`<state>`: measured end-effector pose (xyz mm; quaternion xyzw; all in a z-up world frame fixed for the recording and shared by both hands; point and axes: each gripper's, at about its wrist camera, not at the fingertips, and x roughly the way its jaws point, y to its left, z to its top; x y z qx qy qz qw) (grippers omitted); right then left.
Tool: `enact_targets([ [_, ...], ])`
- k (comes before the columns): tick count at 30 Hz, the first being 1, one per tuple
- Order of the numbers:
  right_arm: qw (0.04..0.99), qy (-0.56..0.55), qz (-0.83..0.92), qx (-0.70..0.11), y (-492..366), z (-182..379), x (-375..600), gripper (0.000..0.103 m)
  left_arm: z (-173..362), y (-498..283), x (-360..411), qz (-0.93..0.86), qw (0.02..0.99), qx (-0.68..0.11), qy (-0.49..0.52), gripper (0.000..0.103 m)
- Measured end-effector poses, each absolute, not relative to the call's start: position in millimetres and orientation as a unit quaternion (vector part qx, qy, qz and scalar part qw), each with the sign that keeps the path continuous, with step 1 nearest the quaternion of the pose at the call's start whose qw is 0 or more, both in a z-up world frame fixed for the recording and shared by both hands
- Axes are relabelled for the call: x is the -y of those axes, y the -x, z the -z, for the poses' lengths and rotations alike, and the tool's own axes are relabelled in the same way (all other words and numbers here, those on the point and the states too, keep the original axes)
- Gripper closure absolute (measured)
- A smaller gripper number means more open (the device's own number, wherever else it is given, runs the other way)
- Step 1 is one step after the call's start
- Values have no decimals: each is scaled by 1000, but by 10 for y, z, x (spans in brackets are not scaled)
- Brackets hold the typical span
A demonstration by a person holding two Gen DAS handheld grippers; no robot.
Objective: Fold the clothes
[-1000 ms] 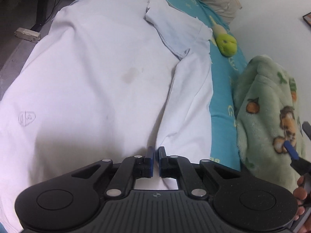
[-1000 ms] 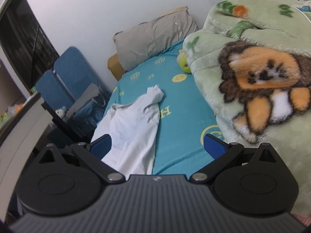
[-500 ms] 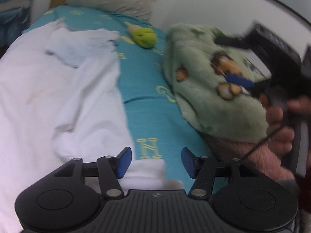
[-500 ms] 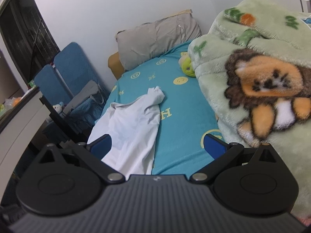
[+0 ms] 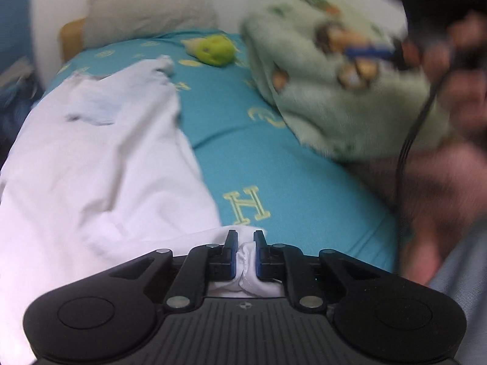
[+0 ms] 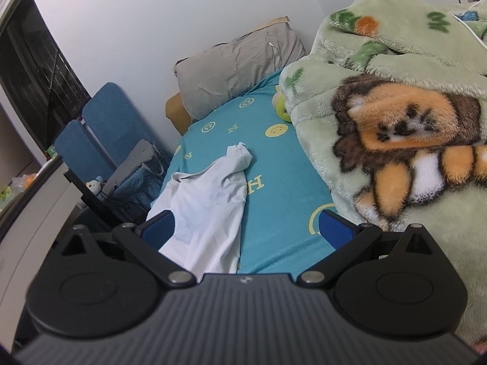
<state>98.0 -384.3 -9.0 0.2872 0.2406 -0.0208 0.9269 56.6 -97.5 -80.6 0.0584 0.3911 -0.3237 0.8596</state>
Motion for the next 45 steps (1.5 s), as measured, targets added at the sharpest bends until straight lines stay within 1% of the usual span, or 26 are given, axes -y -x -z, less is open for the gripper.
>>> enact_targets([
  [3,927,-290,18,-239,-969,76,3843,0,568,-522,557,302,864,-402,-4,92],
  [6,926,-290,14,-241,-972,67,3808,0,481,-475,193,253,861,-441,20,92],
  [10,930,-273,2,-245,-985,47,3694,0,546,-473,-118,179,851,-494,-4,91],
  [13,933,-260,-4,-249,-988,41,3620,0,514,-465,-168,166,852,-497,-11,87],
  [14,933,-257,-3,-252,-992,48,3609,0,481,-451,-161,167,854,-492,-14,82],
  [15,933,-255,-3,-255,-997,56,3601,0,418,-417,-121,173,861,-478,-25,71],
  [16,932,-255,-2,-258,-1004,68,3597,0,356,-382,-80,178,867,-465,-36,66],
  [17,930,-257,-2,-261,-1012,80,3598,0,290,-346,-33,183,872,-451,-48,56],
  [18,929,-261,-2,-264,-1022,91,3604,0,216,-300,31,186,878,-438,-60,48],
  [22,922,-279,-8,-267,-1055,120,3620,0,64,-95,357,241,888,-378,-100,44],
  [24,922,-281,-11,-268,-1071,124,3597,0,160,-72,561,264,880,-372,-129,42],
  [27,923,-274,-12,-272,-1098,128,3554,0,465,-121,874,285,854,-393,-187,43],
  [28,923,-271,-12,-273,-1101,136,3548,0,591,-158,946,280,846,-405,-205,43],
  [30,923,-272,-12,-273,-1108,164,3550,0,818,-255,1036,264,829,-438,-227,52],
  [32,918,-288,-19,-273,-1152,215,3578,0,927,-369,1035,255,815,-473,-219,62],
  [34,905,-325,-32,-271,-1280,267,3614,1,908,-434,957,260,814,-483,-191,68],
  [36,896,-347,-50,-273,-1498,296,3611,1,890,-498,878,264,813,-493,-163,81],
  [37,893,-350,-58,-277,-1639,309,3587,2,881,-530,839,267,812,-498,-148,86],
  [38,890,-352,-65,-282,-1781,333,3553,2,864,-546,801,273,812,-498,-135,94],
  [39,889,-350,-70,-287,-1936,371,3516,2,830,-526,763,287,815,-488,-122,98],
  [41,887,-343,-78,-300,-2257,464,3442,3,762,-487,687,315,820,-468,-96,99],
  [42,886,-341,-78,-305,-2420,529,3409,5,728,-467,649,328,822,-458,-83,100],
  [43,885,-338,-77,-311,-2583,598,3378,11,693,-447,611,342,824,-447,-70,100],
  [45,882,-333,-66,-326,-2929,773,3340,15,630,-407,542,369,824,-427,-46,100],
])
